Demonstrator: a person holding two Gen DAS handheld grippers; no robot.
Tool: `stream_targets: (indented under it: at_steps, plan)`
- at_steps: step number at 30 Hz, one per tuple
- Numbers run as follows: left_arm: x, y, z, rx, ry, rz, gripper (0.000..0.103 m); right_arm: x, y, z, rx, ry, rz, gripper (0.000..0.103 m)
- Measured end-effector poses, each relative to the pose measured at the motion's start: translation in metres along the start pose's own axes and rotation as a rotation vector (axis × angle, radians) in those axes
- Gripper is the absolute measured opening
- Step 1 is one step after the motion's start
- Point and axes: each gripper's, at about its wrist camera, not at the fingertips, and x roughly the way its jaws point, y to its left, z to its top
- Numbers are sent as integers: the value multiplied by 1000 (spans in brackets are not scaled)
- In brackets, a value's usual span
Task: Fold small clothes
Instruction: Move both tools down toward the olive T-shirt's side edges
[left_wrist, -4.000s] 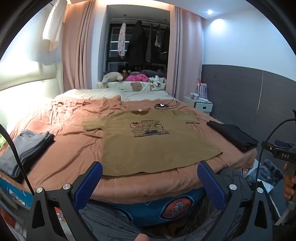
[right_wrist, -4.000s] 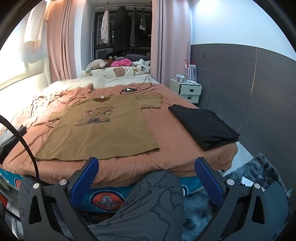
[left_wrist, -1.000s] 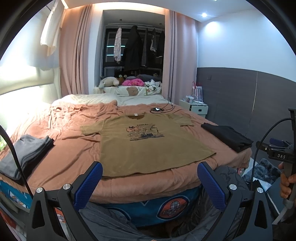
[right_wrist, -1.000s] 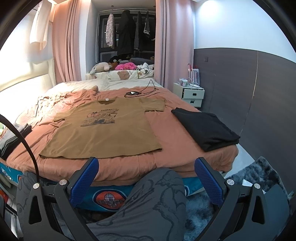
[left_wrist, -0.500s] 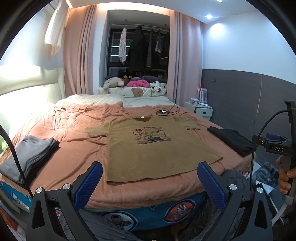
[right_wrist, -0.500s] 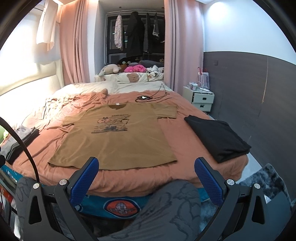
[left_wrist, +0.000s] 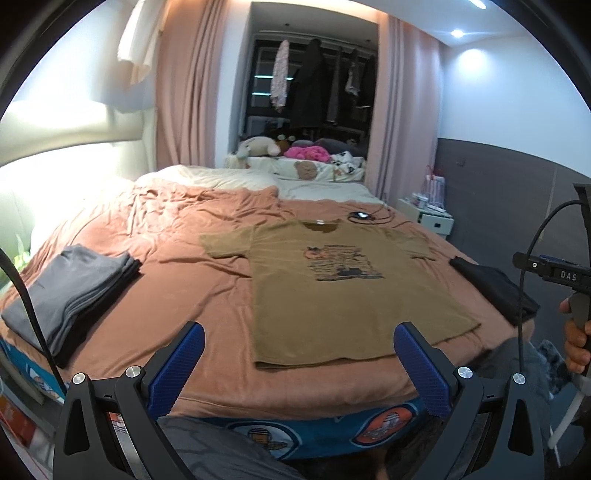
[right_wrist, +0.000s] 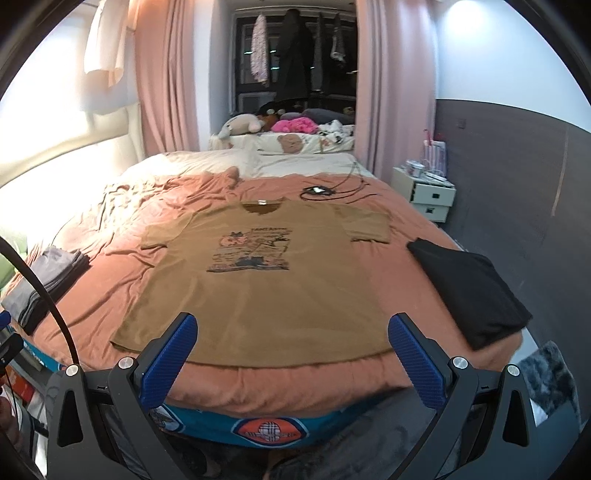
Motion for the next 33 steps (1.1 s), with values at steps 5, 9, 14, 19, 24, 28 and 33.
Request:
stream_targets:
  at_steps: [5,9,14,19,24,28,33]
  plan:
    - [19,21,13,-35,30,55,103,22,-1,14,-25,0,18,103]
    - [36,37,28,-76,50,78,103,48,-5,25,-34,21,28,103]
    - [64,52,46,-108,67,113,103,84,-3,44,-61,50,39,103]
    - [98,66,60,-145,97,110,103,119,3,63,-93,74,23,103]
    - [138,83,68,-178,140,120,103,160,20,82,-117,91,26,103]
    - [168,99,72,-194,171,123,103,192,30,91,-131,100,42,103]
    - [207,123,80,-231,202,124,102,232,37,100,-129,108,77,103]
